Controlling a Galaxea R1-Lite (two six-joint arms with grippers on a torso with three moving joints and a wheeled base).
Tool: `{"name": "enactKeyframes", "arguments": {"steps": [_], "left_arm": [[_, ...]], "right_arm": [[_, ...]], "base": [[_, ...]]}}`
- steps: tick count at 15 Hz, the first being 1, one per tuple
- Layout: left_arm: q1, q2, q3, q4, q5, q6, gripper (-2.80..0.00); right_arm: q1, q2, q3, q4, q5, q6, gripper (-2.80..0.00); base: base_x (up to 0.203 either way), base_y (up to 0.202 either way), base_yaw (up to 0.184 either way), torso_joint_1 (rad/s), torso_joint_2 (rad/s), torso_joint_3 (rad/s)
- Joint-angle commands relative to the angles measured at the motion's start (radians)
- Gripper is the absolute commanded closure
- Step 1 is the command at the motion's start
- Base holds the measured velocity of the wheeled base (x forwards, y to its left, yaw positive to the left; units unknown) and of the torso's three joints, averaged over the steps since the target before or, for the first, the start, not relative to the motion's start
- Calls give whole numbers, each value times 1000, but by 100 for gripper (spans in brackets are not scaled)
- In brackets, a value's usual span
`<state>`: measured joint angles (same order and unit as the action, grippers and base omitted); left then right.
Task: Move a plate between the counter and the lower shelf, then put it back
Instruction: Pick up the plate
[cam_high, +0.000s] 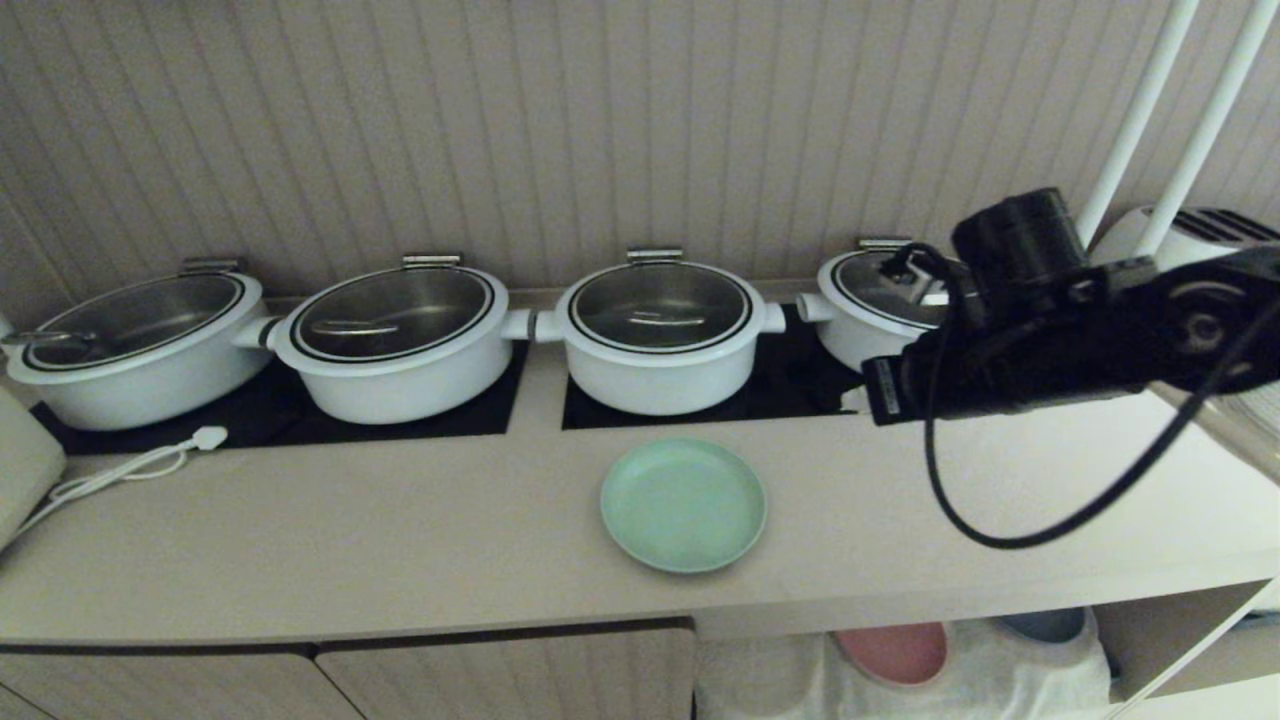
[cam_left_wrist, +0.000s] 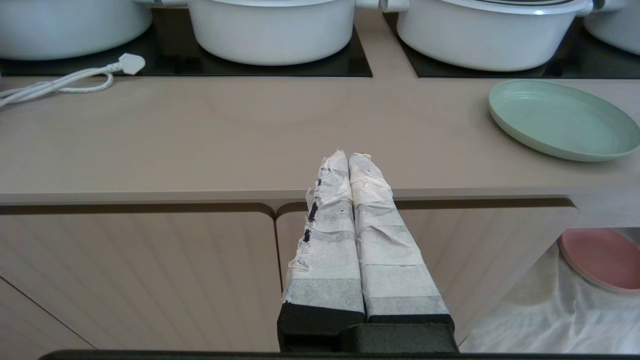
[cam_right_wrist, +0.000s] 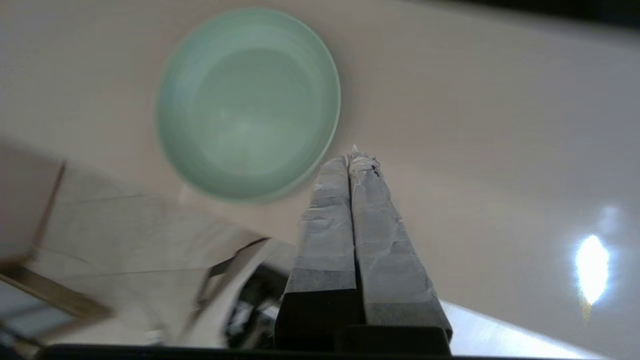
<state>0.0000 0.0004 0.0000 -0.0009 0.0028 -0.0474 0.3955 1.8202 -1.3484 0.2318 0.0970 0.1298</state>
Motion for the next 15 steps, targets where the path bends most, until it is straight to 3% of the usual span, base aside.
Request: {"name": "enactKeyframes", "arguments": {"steps": [1,3,7,15], "left_arm": [[0,0,0,-1,0,-1,0],[0,0,0,-1,0,0,0],[0,0,0,-1,0,0,0],[0,0,0,-1,0,0,0]], "right_arm": [[57,205,-197,162,-43,132,0],[98,310,-361,332,-56,228,0],[146,493,-598,472,-71,361,0],[98,557,-606,492,-72,358,0]], "base": [[0,0,0,0,0,0],[0,0,0,0,0,0],[0,0,0,0,0,0],[0,0,0,0,0,0]]}}
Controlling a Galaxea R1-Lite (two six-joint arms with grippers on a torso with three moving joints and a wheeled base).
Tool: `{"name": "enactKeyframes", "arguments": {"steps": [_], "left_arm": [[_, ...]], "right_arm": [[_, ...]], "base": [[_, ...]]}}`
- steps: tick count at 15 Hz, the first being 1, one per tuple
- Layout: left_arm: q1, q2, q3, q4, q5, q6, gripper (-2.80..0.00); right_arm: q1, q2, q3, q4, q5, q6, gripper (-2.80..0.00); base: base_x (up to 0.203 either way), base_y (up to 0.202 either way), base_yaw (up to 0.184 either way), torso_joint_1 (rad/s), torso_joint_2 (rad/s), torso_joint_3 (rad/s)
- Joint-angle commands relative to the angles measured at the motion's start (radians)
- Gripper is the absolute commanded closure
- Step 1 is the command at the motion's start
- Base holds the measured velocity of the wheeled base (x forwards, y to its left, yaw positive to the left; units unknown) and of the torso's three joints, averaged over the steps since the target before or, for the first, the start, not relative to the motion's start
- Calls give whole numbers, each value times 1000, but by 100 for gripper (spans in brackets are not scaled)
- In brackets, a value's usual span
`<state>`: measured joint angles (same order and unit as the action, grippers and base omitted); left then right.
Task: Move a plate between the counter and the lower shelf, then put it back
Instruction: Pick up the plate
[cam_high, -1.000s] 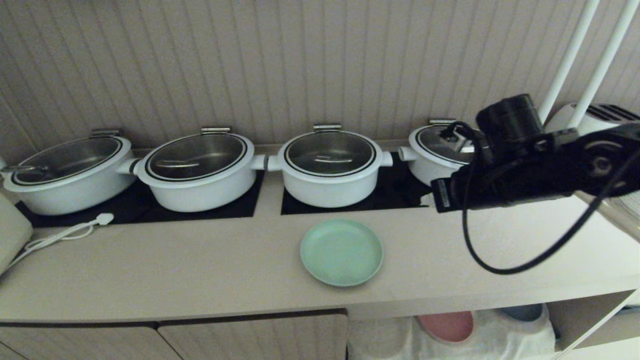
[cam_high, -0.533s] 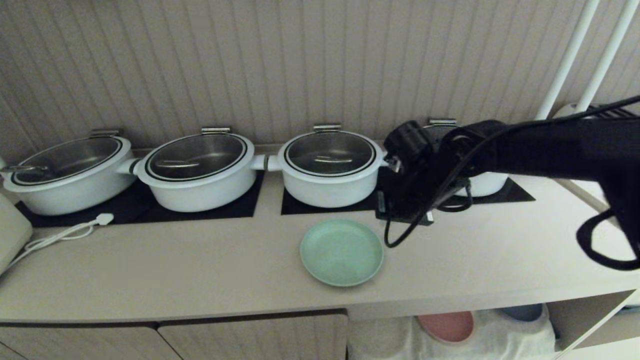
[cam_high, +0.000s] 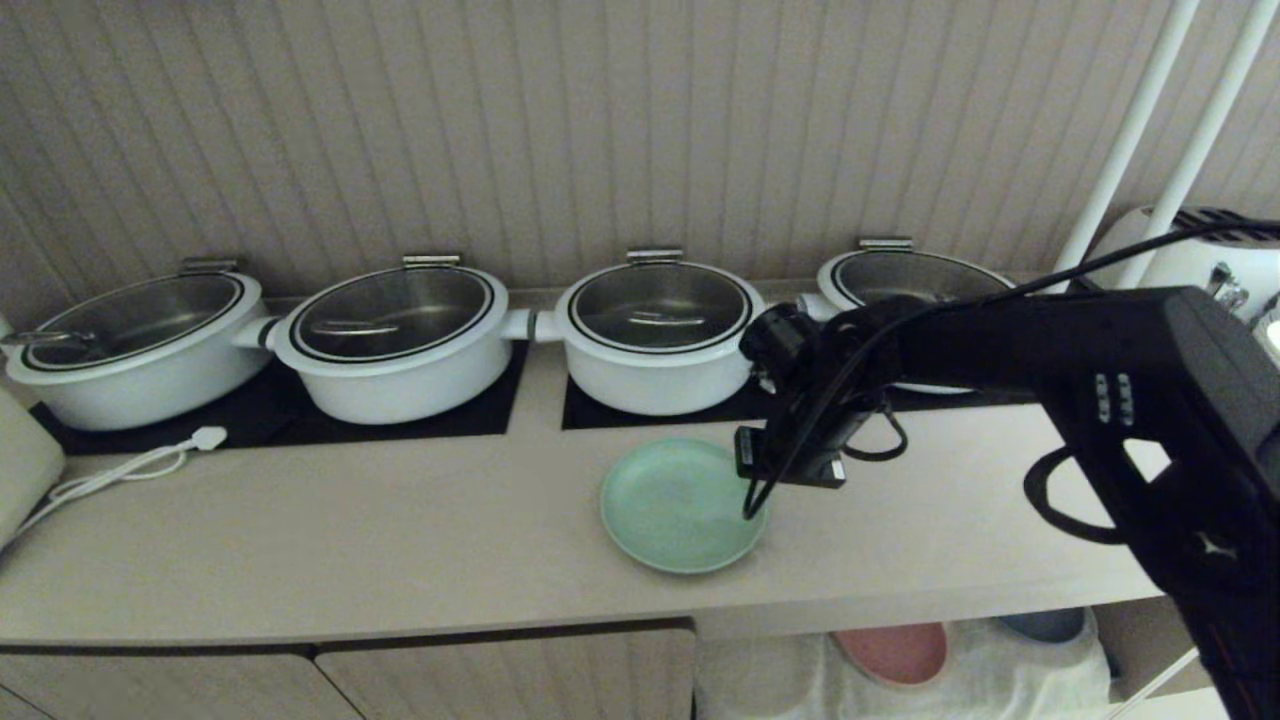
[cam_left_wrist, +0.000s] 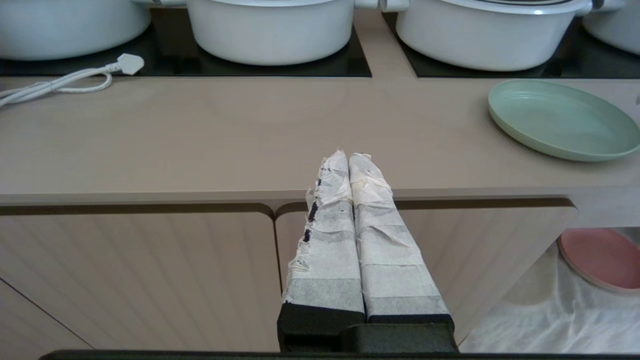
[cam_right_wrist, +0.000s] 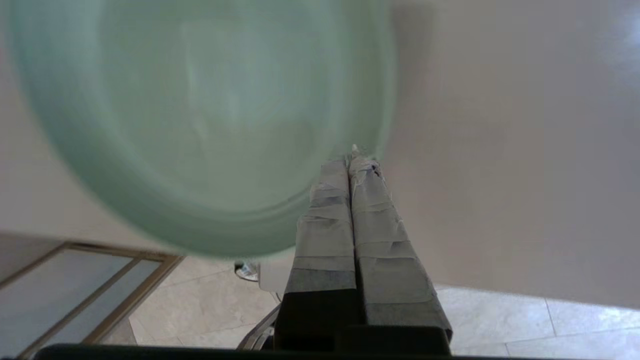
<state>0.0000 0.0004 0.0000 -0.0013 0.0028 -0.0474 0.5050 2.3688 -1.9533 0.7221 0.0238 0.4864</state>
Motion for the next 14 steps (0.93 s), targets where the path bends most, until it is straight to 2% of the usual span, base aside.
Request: {"name": "enactKeyframes", "arguments": {"steps": [1,2,10,14], "left_arm": [[0,0,0,0,0,0,0],[0,0,0,0,0,0,0],[0,0,0,0,0,0,0],[0,0,0,0,0,-2,0]], "right_arm": [[-18,9,-4,0,1,-2,0],[-23,8,-3,2,1,-18,-280],[-26,17,-3,-21,2,-106,-280],[-18,39,-4,-21,4,-109,-280]], "base": [[0,0,0,0,0,0],[0,0,0,0,0,0],[0,0,0,0,0,0],[0,0,0,0,0,0]]}}
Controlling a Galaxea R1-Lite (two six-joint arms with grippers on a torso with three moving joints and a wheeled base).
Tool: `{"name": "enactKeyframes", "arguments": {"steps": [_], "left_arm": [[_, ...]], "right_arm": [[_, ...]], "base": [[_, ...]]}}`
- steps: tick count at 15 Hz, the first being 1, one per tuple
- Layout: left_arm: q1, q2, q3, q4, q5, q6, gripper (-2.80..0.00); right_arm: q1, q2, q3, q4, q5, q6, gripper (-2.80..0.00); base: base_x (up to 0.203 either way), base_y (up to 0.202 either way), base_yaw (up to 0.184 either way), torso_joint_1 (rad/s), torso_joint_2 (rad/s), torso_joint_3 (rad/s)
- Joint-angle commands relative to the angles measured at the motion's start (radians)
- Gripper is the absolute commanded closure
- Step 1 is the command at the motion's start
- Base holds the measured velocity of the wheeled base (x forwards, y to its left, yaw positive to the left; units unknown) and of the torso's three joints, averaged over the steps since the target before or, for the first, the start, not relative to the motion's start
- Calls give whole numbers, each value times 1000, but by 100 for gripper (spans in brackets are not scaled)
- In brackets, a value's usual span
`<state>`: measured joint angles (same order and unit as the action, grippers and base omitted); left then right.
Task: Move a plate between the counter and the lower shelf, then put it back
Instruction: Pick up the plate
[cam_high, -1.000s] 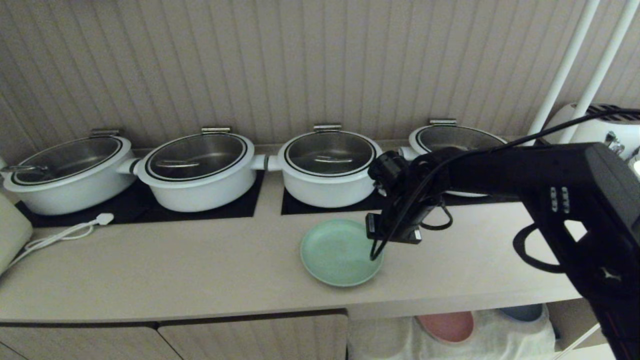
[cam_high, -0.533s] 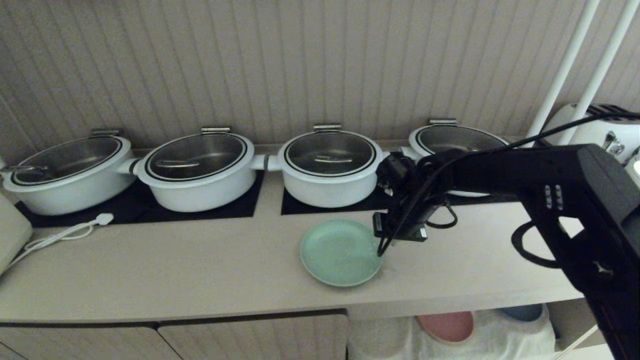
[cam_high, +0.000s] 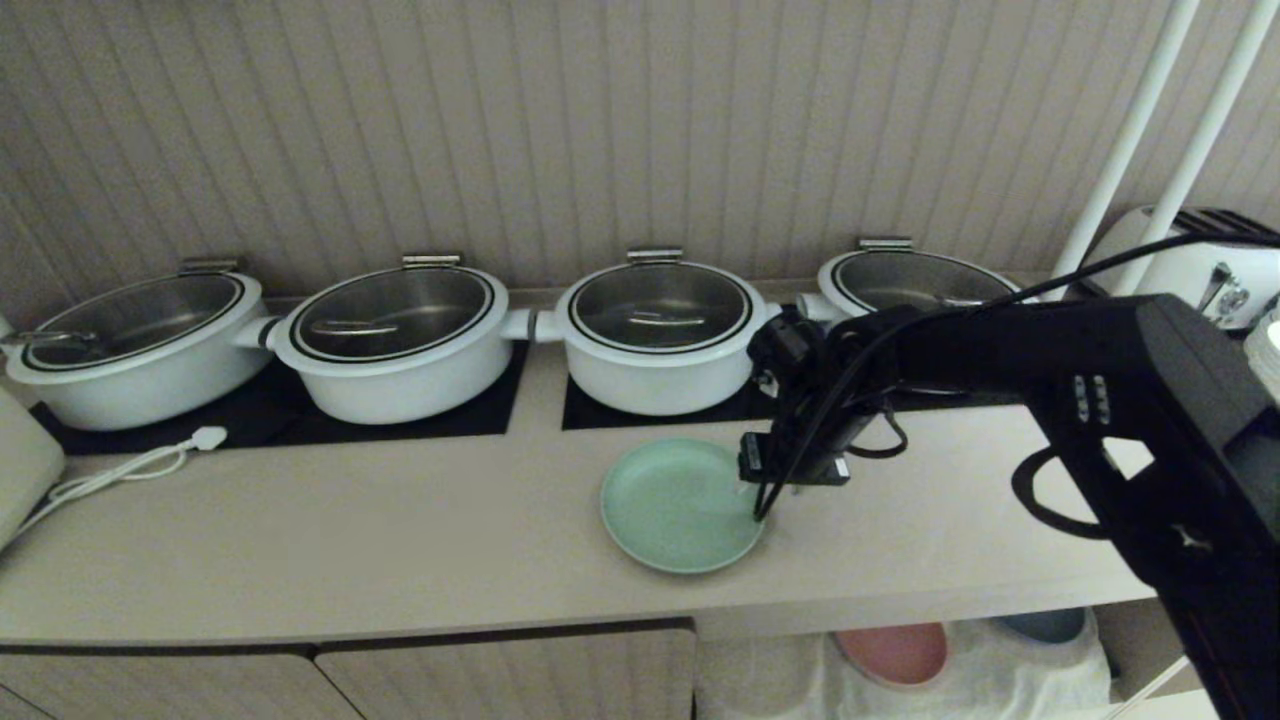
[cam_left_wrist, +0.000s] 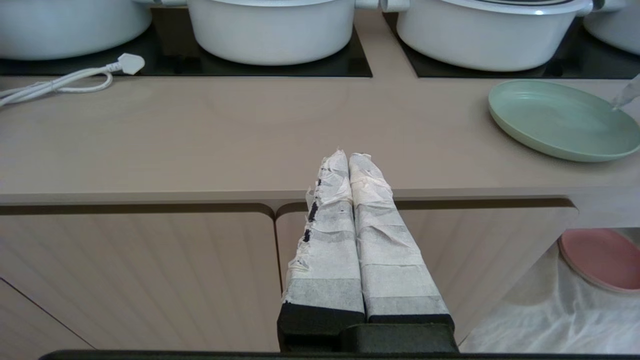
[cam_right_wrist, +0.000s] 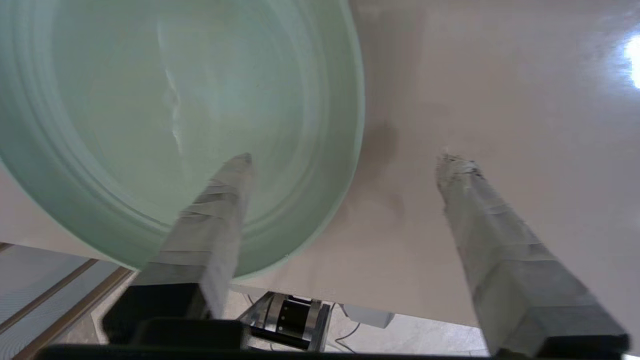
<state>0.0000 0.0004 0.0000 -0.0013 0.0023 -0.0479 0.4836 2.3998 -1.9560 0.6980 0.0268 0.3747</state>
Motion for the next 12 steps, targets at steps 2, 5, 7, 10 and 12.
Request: {"name": "enactKeyframes", "arguments": {"steps": [2,5,7,10,12], "left_arm": [[0,0,0,0,1,0,0],[0,0,0,0,1,0,0],[0,0,0,0,1,0,0],[0,0,0,0,1,-1,0],[0,0,0,0,1,-1,0]], "right_arm": [[6,16,-1,2,1,3,-280],[12,39,-1,-35,-1,7,-280],[15,50,-1,-71,-1,7,-280],[24,67,-3,-80,-2,6,-280],[27,73,-3,-89,-2,4,-280]], "base": [[0,0,0,0,0,0],[0,0,0,0,0,0],[0,0,0,0,0,0],[0,0,0,0,0,0],[0,0,0,0,0,0]]}}
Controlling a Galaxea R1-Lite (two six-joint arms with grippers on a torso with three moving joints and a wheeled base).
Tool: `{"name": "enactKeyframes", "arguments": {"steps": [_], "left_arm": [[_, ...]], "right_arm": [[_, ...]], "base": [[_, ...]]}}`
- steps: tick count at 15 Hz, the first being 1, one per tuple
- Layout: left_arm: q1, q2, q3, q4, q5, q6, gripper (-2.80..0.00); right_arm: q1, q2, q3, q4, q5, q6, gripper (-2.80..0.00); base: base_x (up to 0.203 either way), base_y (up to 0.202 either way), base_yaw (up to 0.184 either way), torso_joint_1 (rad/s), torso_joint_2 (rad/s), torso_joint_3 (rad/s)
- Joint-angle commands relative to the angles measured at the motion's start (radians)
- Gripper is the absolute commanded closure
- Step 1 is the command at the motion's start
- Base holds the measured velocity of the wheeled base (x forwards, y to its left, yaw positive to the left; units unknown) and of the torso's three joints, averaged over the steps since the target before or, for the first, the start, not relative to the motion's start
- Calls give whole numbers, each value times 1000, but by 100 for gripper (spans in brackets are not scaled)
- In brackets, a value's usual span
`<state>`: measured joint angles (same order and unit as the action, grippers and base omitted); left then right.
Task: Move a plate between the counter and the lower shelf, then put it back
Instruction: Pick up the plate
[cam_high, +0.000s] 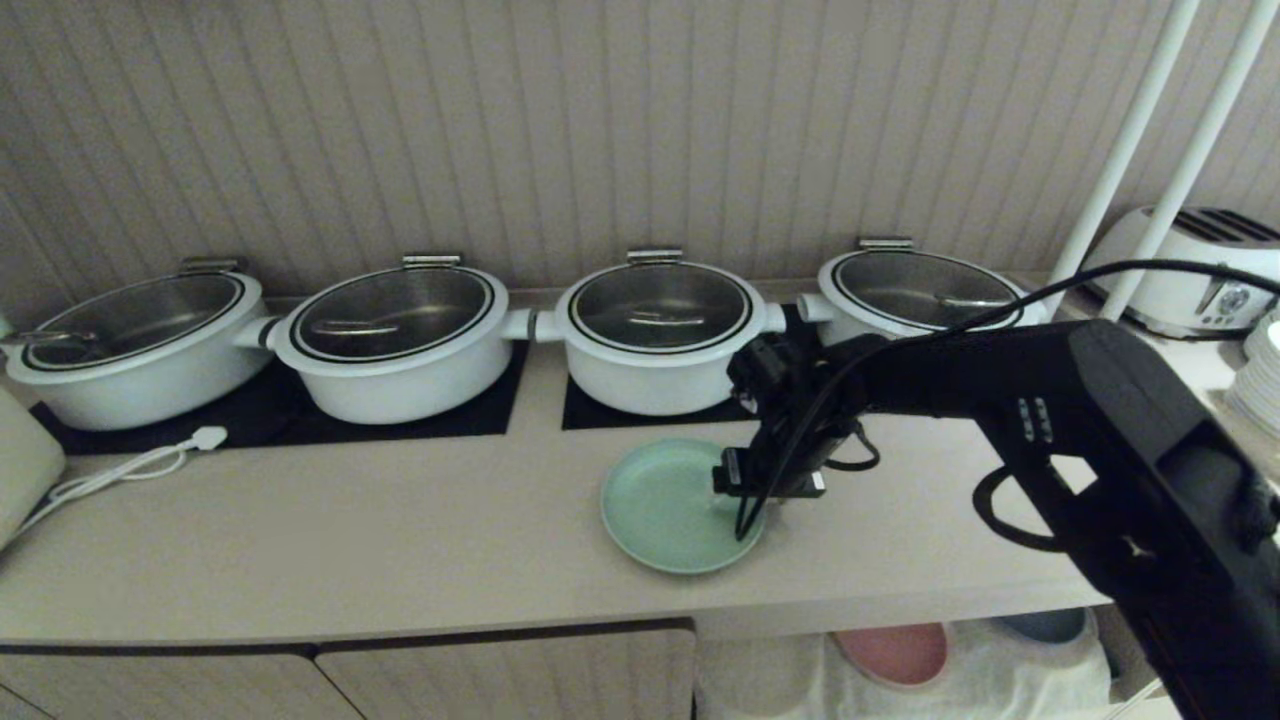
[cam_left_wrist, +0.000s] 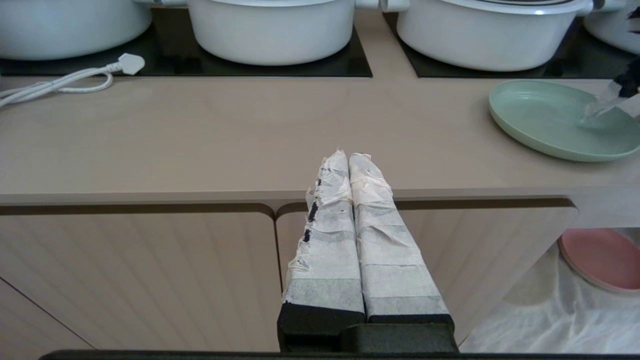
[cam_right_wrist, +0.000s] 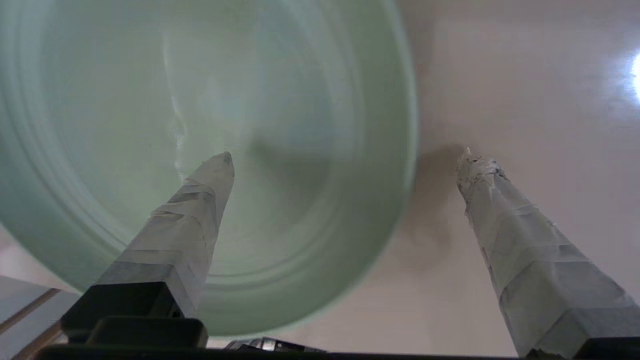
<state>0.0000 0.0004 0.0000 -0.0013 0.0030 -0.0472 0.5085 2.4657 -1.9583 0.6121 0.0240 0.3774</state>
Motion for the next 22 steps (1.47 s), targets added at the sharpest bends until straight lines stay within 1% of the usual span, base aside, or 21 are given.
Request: {"name": "enactKeyframes", "arguments": {"steps": [1,7,8,22], "left_arm": [[0,0,0,0,0,-1,0],[0,0,0,0,0,0,0],[0,0,0,0,0,0,0],[0,0,0,0,0,-2,0]], "right_arm": [[2,9,-1,-9,1,1,-280],[2,10,-1,-9,1,0,-280],[2,10,-1,-9,1,0,0],[2,-4,2,11,-1,0,0]], "base": [[0,0,0,0,0,0],[0,0,0,0,0,0],[0,0,0,0,0,0],[0,0,0,0,0,0]]}}
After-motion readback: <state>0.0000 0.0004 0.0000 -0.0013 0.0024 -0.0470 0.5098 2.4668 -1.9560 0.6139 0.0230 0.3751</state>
